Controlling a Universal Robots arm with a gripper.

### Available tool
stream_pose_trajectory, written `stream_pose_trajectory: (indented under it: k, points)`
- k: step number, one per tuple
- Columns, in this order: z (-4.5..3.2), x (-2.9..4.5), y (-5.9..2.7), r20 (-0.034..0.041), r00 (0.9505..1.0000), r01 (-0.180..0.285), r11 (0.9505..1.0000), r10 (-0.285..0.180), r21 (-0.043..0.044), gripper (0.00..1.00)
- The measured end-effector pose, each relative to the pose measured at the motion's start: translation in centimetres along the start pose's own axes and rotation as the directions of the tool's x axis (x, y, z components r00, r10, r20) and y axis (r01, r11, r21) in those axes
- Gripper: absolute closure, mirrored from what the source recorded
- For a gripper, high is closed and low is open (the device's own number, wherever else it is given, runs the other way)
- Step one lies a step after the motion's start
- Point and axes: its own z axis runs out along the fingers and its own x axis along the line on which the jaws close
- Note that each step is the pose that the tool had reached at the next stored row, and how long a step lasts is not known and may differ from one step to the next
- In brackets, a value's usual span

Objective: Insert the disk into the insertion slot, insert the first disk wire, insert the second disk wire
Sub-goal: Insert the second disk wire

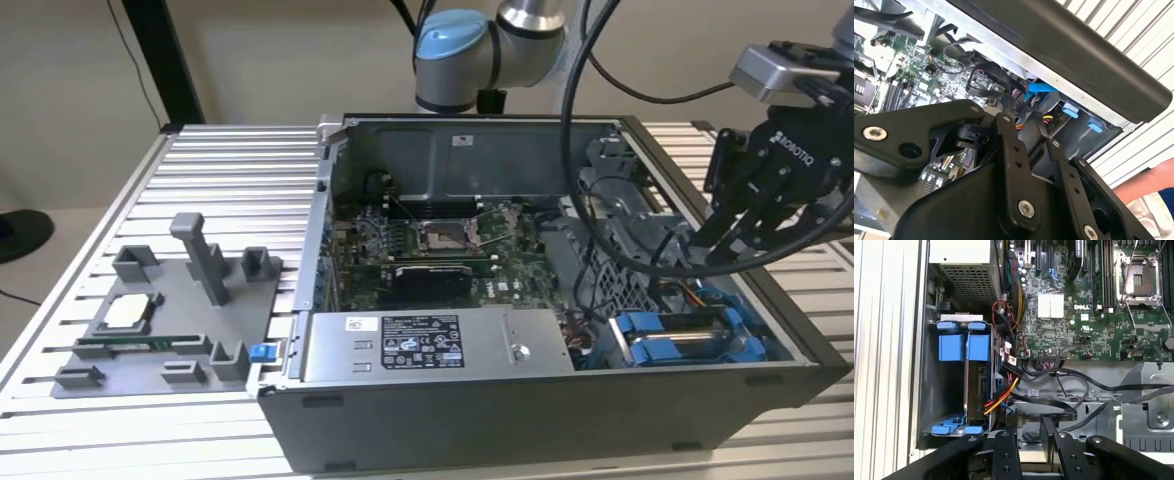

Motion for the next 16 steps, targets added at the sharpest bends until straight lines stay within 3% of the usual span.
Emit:
stream_pose_trajectory:
  k: [6,16]
  points:
    - [0.63,0.29,-0.20,-0.0001,1.0000,0.000,1.0000,0.000,-0.0075,0.00]
    - [1.36,0.29,-0.35,-0.0002,1.0000,0.000,0.9999,0.000,-0.0113,0.00]
